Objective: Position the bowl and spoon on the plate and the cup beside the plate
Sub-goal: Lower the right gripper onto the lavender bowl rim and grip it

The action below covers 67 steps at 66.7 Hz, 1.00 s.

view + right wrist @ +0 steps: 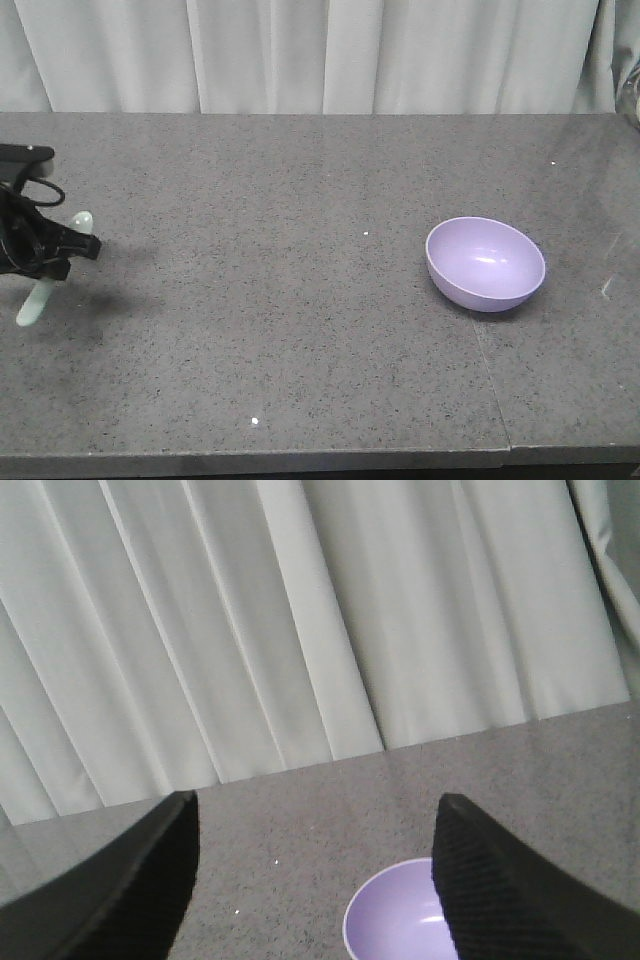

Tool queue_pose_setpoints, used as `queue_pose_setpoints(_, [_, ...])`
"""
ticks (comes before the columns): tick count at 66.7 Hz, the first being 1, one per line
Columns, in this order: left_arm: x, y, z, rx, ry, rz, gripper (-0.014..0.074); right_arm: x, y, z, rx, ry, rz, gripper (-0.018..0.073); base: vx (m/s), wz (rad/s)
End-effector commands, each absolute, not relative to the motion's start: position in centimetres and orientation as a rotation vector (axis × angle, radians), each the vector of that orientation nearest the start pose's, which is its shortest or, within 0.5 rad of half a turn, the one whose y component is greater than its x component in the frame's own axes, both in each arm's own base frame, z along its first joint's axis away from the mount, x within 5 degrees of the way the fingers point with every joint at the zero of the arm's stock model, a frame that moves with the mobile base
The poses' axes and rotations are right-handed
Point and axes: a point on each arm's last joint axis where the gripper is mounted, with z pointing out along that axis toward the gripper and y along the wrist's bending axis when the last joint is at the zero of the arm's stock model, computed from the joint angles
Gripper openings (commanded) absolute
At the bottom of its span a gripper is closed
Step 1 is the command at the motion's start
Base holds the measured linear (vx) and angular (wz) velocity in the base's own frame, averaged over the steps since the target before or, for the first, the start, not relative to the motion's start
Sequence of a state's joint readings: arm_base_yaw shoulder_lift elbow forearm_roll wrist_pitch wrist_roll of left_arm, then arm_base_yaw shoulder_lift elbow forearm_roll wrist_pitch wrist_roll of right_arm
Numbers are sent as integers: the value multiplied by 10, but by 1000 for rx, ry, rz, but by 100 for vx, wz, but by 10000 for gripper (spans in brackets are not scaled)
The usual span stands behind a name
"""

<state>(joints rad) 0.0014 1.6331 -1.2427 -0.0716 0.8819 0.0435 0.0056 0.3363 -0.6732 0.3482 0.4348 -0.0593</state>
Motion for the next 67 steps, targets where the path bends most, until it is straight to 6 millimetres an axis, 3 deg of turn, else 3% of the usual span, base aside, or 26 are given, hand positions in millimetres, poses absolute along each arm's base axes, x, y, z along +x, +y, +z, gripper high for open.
queue_pose_setpoints(1, [321, -9, 320, -20, 2535, -152, -7, 68, 10, 414, 63, 1472, 249, 491, 0, 0])
queue_pose_setpoints(7, [301, -13, 355, -18, 2390, -213, -7, 91, 8, 438, 35, 1517, 172, 491, 0, 0])
queue_pose_setpoints(13, [283, -16, 381, -16, 2279, -257, -7, 114, 6, 449, 39, 1590, 137, 491, 0, 0])
queue_pose_setpoints(20, [258, -18, 409, -16, 2155, -285, -7, 147, 3, 453, 48, 1713, 81, 491, 0, 0])
queue_pose_setpoints(27, [233, -18, 431, -8, 2055, -284, -7, 186, -1, 445, 58, 1869, 14, 491, 0, 0])
queue_pose_setpoints(40, [196, -18, 456, 9, 1940, -276, -7, 258, -2, 407, 56, 2092, -15, 491, 0, 0])
queue_pose_setpoints(49, [185, -18, 461, 15, 1916, -272, -7, 301, 0, 362, 64, 2257, 3, 491, 0, 0])
queue_pose_setpoints(56, [183, -18, 461, 19, 1929, -274, -7, 325, 2, 327, 63, 2369, 23, 491, 0, 0])
queue_pose_setpoints(67, [182, -19, 458, 27, 1965, -276, -7, 347, 2, 289, 65, 2467, 19, 491, 0, 0])
